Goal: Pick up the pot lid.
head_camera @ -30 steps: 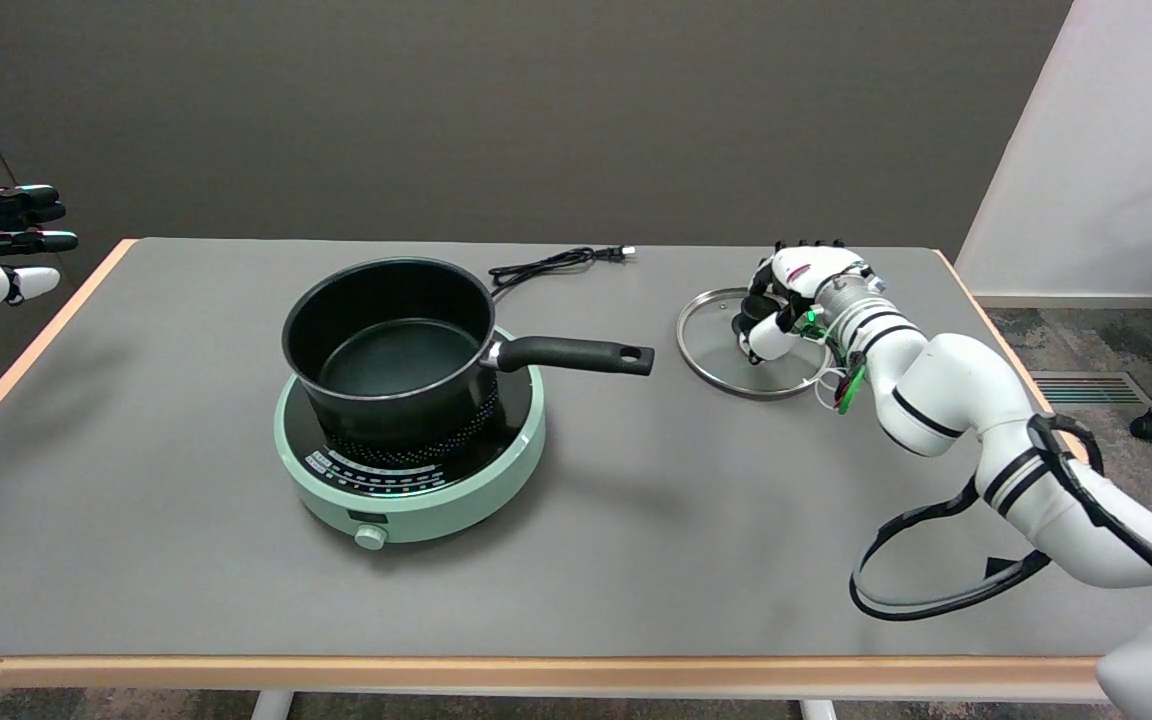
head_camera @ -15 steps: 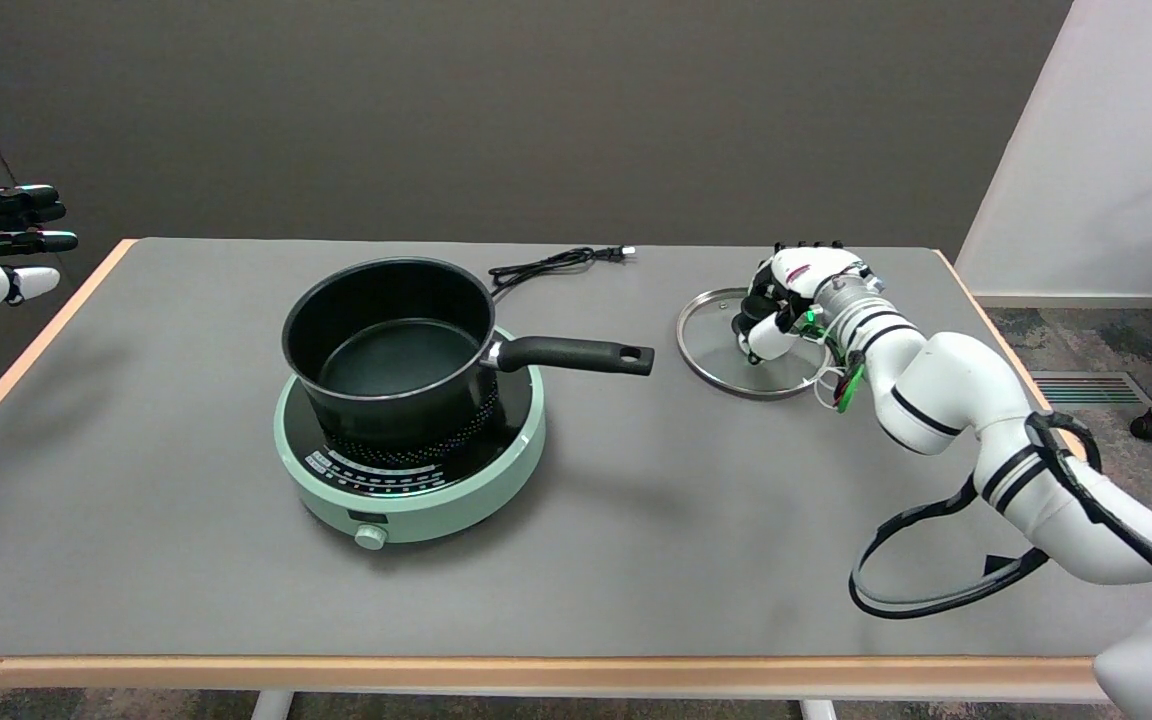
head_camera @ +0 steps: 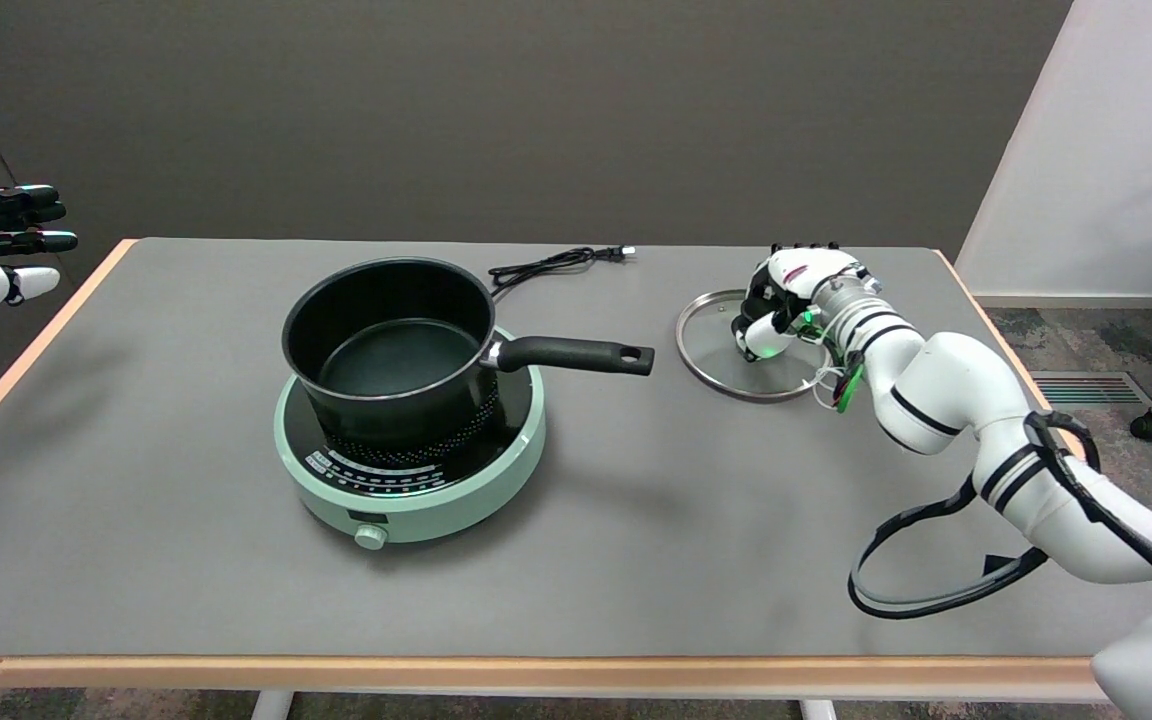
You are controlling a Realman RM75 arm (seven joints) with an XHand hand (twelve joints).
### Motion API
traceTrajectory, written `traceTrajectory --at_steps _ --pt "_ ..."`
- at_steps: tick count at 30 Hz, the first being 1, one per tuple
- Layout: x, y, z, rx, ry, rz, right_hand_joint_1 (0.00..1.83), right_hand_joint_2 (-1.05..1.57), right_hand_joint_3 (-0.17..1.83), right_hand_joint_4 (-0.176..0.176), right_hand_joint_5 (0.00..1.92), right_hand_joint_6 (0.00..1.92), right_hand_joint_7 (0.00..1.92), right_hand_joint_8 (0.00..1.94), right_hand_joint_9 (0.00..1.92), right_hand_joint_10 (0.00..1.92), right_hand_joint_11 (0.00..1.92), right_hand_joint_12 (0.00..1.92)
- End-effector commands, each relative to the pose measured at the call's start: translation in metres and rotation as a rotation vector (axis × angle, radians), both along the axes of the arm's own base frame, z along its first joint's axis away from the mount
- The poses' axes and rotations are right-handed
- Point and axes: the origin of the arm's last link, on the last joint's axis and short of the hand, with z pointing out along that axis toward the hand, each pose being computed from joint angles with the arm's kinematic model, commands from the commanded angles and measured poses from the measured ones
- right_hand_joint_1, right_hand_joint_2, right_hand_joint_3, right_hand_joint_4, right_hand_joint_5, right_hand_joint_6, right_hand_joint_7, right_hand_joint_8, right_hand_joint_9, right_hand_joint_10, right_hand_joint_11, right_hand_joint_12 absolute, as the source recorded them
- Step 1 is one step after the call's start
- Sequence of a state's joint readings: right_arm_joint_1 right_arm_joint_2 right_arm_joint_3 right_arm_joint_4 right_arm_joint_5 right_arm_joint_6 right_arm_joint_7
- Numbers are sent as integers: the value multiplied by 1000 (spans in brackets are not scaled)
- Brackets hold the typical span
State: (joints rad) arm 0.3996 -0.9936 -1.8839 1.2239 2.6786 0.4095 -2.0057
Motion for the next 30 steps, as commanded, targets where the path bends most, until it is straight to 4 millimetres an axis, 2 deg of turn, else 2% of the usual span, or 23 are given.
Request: traceTrajectory --at_steps 1,13,14,15,22,24,25,27,28,30 --pt "-4 -2 -2 12 -36 -1 805 694 811 73 719 560 859 351 765 619 480 1067" --pt "-5 -3 -3 18 -39 0 830 753 782 107 747 703 914 457 821 712 543 1158" --pt "-6 -3 -3 17 -39 -2 861 876 597 131 750 919 913 474 823 726 548 1163" --pt "-6 -3 -3 16 -39 -2 915 1112 241 176 756 1329 910 499 822 747 554 1170" --pt "-9 -3 -2 23 -39 -6 924 1103 243 176 770 1312 921 562 846 815 596 1230" --pt "-9 -3 -1 24 -39 -6 927 1098 248 176 775 1308 934 615 861 880 606 1289" --pt "-10 -3 -1 25 -39 -6 931 1090 258 176 782 1302 943 661 870 959 565 1426" --pt "-10 -3 -1 26 -40 -7 924 1109 253 159 755 1348 956 718 883 1009 536 1518" --pt "-10 -3 -1 27 -40 -7 927 1105 255 162 761 1342 955 756 885 1065 485 1646" --pt "-11 -3 0 26 -40 -8 1198 1131 111 -50 738 1281 964 1125 879 1171 379 1807"
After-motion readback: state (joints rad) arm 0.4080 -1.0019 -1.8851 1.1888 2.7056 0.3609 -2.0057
